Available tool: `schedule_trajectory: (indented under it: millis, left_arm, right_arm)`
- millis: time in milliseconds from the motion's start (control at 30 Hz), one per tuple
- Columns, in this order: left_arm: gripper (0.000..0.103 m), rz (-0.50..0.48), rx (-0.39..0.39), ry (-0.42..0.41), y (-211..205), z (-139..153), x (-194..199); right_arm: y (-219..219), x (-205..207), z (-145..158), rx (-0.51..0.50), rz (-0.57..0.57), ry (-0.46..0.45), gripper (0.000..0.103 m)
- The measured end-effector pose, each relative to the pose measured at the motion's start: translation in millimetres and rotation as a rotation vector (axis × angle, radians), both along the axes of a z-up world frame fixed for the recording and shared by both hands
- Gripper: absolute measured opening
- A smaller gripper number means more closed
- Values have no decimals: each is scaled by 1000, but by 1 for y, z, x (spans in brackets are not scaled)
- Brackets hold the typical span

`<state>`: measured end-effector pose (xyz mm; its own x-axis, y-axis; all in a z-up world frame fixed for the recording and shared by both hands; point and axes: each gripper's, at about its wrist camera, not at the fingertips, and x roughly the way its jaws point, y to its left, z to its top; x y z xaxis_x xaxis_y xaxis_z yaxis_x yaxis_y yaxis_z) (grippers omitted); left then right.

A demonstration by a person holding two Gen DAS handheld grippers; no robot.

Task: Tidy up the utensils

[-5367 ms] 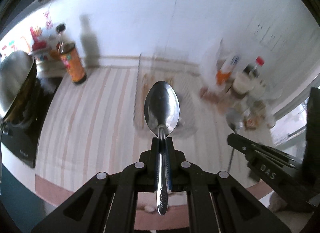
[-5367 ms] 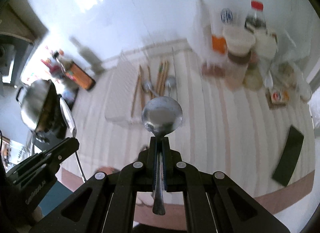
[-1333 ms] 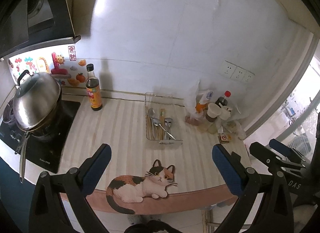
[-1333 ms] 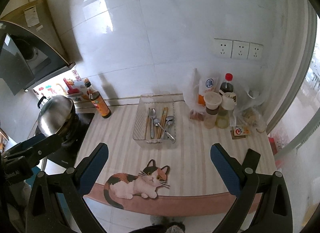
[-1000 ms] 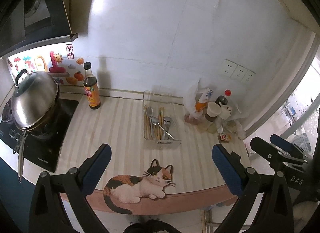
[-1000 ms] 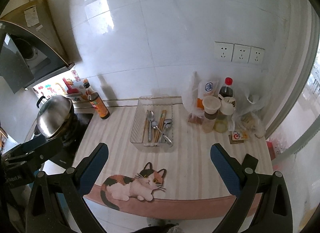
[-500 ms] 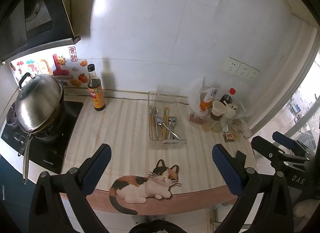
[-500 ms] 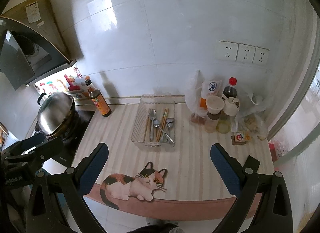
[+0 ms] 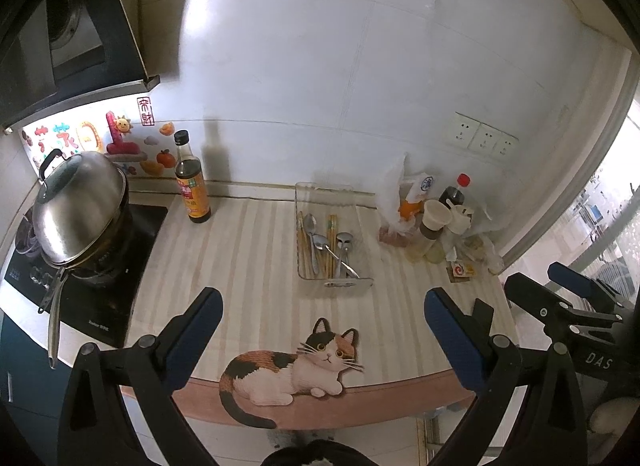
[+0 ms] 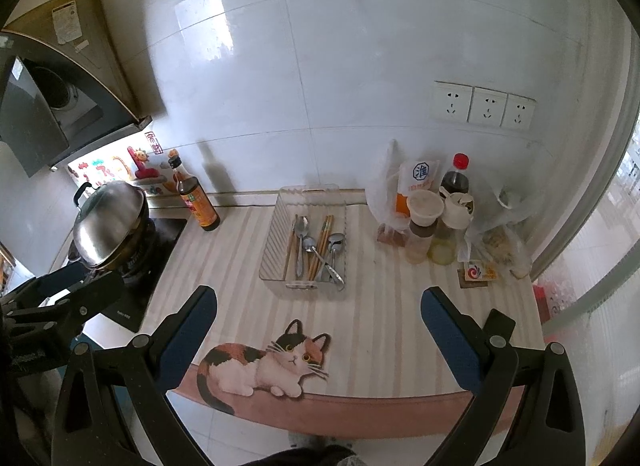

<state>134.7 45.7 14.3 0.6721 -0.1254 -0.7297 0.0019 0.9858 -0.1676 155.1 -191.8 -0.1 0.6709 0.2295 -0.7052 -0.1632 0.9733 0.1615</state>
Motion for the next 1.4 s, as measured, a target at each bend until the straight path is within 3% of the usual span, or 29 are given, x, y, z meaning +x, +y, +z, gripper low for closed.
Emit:
schedule_trajectory:
  millis: [1400]
  left_arm:
    - [103, -7, 0, 5, 2, -6, 1]
  right_arm:
    - [-3, -2, -1, 3, 7, 2, 103]
